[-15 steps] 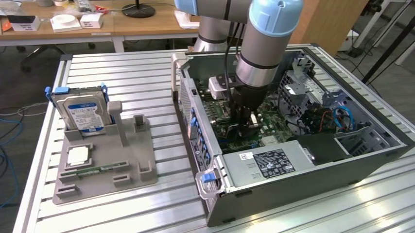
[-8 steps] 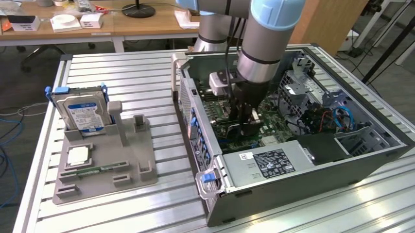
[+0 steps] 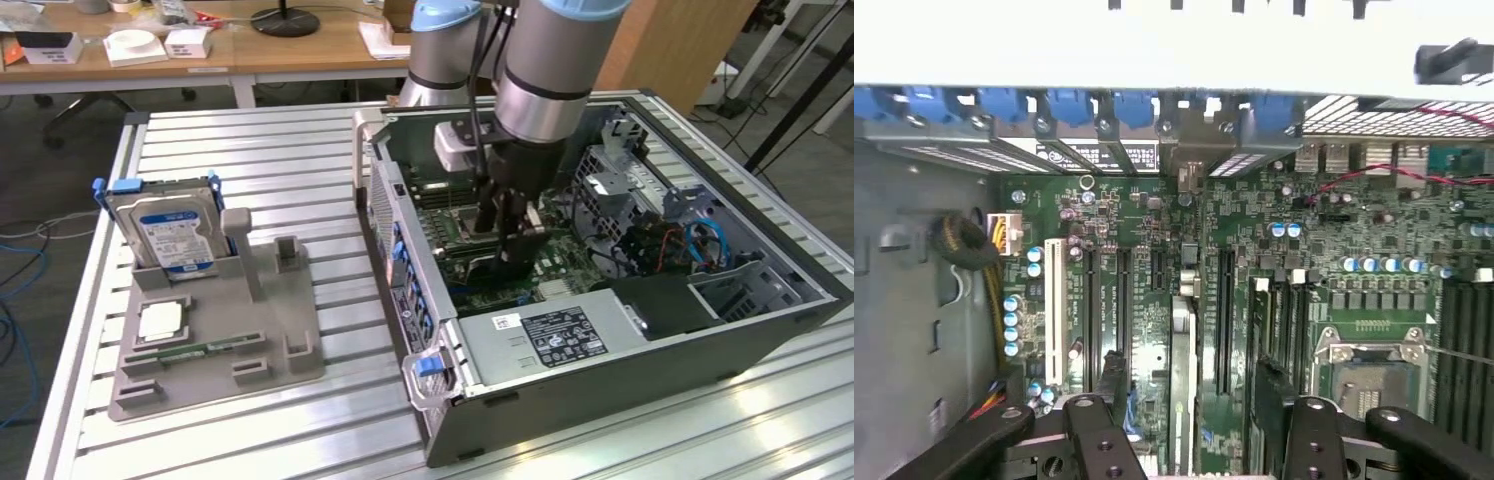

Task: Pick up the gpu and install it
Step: 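Insert the gpu into the slot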

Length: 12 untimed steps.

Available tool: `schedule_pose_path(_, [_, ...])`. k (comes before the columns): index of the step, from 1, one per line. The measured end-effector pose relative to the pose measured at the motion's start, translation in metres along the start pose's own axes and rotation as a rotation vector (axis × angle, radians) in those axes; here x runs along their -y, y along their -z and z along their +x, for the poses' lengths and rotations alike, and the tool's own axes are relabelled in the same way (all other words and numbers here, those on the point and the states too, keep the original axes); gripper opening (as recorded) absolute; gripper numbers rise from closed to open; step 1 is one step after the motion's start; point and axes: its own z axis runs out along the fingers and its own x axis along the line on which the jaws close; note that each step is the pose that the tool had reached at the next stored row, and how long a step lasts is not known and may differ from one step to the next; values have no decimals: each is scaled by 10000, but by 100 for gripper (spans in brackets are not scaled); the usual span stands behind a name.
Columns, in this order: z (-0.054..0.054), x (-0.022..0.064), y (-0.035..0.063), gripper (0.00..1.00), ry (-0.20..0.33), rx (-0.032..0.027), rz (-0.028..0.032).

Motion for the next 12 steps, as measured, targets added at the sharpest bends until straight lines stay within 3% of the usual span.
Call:
schedule_pose_path(6, [-3, 1, 72, 61, 2, -1, 0])
schedule_pose_path(8, [-3, 1, 72, 49, 2, -2, 1])
schedule_pose_path(12, [-2, 1, 73, 37, 1, -4, 0])
